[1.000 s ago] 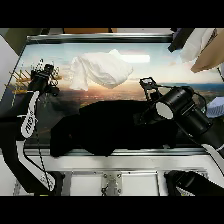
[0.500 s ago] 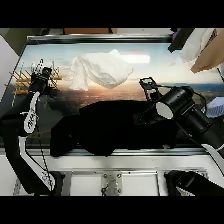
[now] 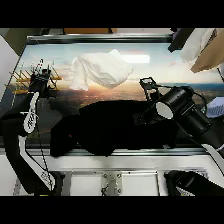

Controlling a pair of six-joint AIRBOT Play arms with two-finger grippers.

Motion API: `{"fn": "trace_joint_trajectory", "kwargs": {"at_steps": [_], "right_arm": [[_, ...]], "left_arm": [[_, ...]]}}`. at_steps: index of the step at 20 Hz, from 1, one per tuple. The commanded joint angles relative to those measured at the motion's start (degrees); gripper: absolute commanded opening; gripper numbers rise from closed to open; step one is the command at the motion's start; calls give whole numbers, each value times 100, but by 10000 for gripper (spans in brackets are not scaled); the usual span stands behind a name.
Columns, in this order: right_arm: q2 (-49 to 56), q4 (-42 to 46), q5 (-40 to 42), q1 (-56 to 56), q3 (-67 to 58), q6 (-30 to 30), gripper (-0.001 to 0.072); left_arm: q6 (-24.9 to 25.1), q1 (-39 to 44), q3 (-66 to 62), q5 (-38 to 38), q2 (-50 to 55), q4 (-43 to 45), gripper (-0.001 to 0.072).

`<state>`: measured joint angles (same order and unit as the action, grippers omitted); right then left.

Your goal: Fold the clothes and pants, and hang the long-sleeved shirts on hangers.

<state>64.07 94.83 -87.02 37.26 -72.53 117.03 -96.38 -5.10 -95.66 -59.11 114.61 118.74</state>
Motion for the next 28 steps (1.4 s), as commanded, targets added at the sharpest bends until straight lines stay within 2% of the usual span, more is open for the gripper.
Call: {"fn": "trace_joint_trajectory", "kwargs": {"at_steps": [1,5,15,17,18,20,22,24,26,28], "right_arm": [[4,0,2,4,-2,0,28],[4,0,2,4,-2,0,29],[4,2,2,4,-2,0,29],[4,0,2,4,-2,0,28],[4,0,2,4,-2,0,29],[4,0,2,4,-2,0,28],[4,2,0,4,-2,0,28],[2,0,2,4,-2,0,29],[4,0,2,4,-2,0,29],[4,2,2,4,-2,0,29]], "left_arm": [[-4,2,-4,-72,-22,-15,16],[66,17,-4,-114,-380,-13,15],[573,649,-4,-629,-2420,-66,16],[1224,850,-4,-852,-2761,-675,16],[1733,894,-2,-1034,-2918,-1211,16],[3077,885,-2,-1637,-3235,-2656,16],[4457,804,-2,-2588,-3493,-3960,15],[5421,640,46,-3689,-3716,-5143,15],[5803,450,332,-4214,-3982,-5790,15],[5803,278,802,-4411,-4269,-5536,16]]}}
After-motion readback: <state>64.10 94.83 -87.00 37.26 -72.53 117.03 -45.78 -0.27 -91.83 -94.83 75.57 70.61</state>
